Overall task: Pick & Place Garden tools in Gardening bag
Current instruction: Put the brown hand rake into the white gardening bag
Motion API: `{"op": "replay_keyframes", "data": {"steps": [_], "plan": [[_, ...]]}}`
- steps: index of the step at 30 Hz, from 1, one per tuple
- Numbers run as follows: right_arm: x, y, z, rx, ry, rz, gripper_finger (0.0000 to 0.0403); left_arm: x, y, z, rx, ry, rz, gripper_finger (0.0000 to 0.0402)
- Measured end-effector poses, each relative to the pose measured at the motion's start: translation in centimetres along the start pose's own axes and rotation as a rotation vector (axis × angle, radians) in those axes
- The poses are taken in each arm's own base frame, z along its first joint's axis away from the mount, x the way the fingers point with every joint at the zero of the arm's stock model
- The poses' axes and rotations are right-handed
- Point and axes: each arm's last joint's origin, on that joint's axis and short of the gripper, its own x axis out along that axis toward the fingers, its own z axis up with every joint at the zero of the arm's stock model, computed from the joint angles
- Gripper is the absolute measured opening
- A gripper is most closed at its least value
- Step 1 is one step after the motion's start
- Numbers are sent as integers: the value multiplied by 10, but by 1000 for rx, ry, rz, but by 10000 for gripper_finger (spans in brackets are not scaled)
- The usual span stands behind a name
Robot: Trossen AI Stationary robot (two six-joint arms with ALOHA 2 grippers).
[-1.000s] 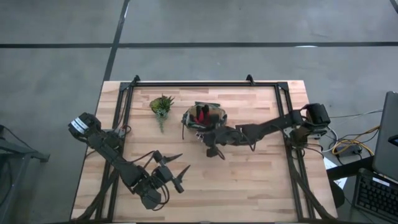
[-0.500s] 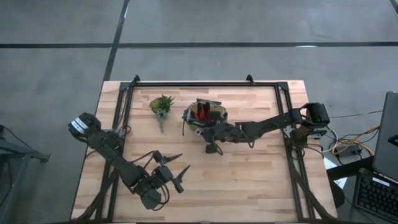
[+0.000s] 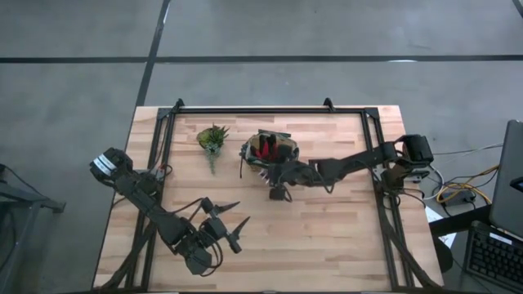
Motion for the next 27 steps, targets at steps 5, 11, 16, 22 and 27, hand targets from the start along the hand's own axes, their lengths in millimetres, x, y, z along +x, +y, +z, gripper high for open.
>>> {"op": "replay_keyframes", "data": {"steps": [5, 11, 16, 22, 27], "plan": [[0, -1, 1, -27, 8, -6, 187, 0, 0, 0, 0, 0, 0, 259], [0, -4, 7, -3, -44, 14, 184, 0, 0, 0, -4, 0, 1, 259], [2, -6, 3, 36, -11, 63, 179, 1, 0, -1, -3, 1, 2, 259], [1, -5, 1, 19, 7, 64, 189, 1, 2, -6, -11, 4, 3, 259], [-4, -4, 9, 6, -33, 68, 187, 1, 2, -6, -16, 4, 4, 259]]}}
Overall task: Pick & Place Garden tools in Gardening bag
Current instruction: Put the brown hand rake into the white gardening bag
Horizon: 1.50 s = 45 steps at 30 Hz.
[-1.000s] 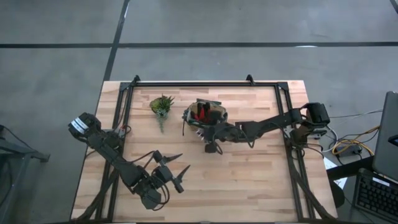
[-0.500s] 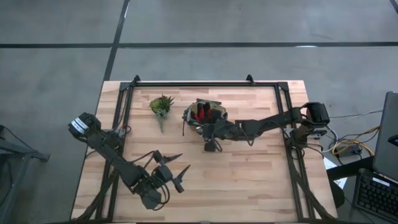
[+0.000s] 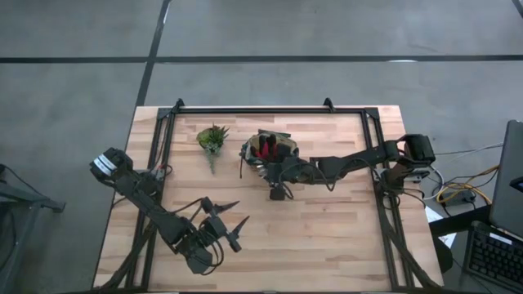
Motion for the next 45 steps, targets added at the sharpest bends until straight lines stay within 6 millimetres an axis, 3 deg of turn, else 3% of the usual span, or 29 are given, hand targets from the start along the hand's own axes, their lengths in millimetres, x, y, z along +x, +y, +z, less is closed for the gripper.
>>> {"op": "replay_keyframes", "data": {"steps": [8, 19, 27, 32, 40, 45], "plan": [[-3, -1, 8, 0, 9, 7, 184, 0, 0, 0, 0, 0, 0, 259], [1, -8, 3, 73, 110, 14, 178, 0, 0, 0, -1, 0, 0, 259], [-8, -4, 29, 31, 74, 38, 178, 1, 0, 0, -3, 0, 3, 259], [-9, -4, 35, 24, 76, 40, 178, 1, 1, -1, 1, 2, 1, 259], [11, -4, 6, 6, 171, 25, 176, 1, 1, -4, -17, 3, 1, 259], [17, -2, 0, -5, 192, 30, 169, 1, 2, -3, -21, 3, 2, 259]]}}
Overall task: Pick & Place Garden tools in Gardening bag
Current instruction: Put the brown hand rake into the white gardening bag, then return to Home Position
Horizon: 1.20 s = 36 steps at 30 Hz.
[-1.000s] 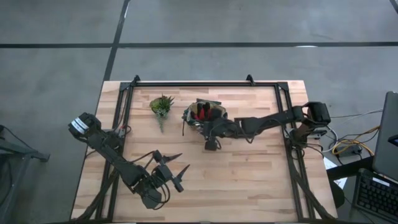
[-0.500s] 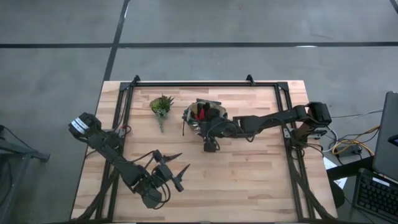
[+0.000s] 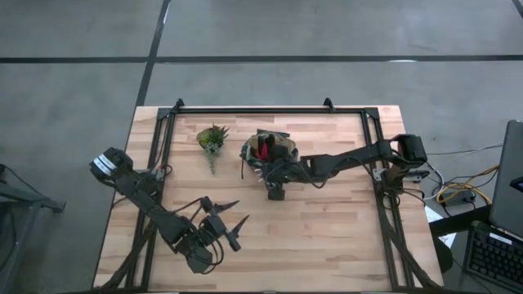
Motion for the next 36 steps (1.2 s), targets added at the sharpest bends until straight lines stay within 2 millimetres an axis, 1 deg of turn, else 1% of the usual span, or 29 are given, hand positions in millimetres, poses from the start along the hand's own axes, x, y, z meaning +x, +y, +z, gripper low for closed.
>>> {"op": "replay_keyframes", "data": {"steps": [3, 6, 9, 19, 26, 28, 30, 33, 36], "plan": [[-2, -1, 2, 3, -6, 0, 172, 0, 0, 0, 0, 0, 1, 259], [-8, -3, 8, 2, -25, -2, 184, 0, 0, 0, 0, 0, 2, 259], [-13, -4, 14, 4, -43, -3, 202, 0, 0, 0, 0, 0, 2, 259], [-25, -8, 27, -12, 34, 7, 268, 0, 0, 0, 0, 0, 1, 259], [-36, -7, 41, -23, 51, 21, 284, 0, 0, 0, 2, 0, 1, 259], [-37, -6, 42, -15, 51, 27, 279, 0, 1, 0, 1, 0, 1, 259], [-39, -4, 43, -11, 42, 32, 259, 0, 1, 1, -1, 2, -3, 254], [-44, -1, 41, -5, 41, 43, 207, 0, 4, 3, 15, 9, -10, 232], [-54, 1, 40, 15, 31, 80, 136, 1, 7, 6, 33, 24, -26, 189]]}}
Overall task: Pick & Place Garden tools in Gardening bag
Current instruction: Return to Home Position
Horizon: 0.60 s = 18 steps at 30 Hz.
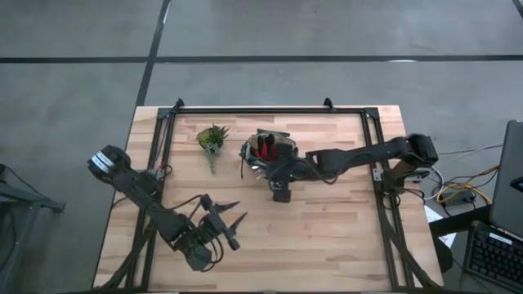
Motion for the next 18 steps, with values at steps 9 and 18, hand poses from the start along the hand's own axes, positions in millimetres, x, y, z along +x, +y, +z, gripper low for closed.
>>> {"op": "replay_keyframes", "data": {"steps": [9, 18], "plan": [[-41, 31, 1, 10, -184, 179, 12, 15, 16, -2, 22, 96, -76, 10], [-80, 50, -45, 10, -448, 281, 8, 21, 56, -9, -18, 90, -213, 5]]}}
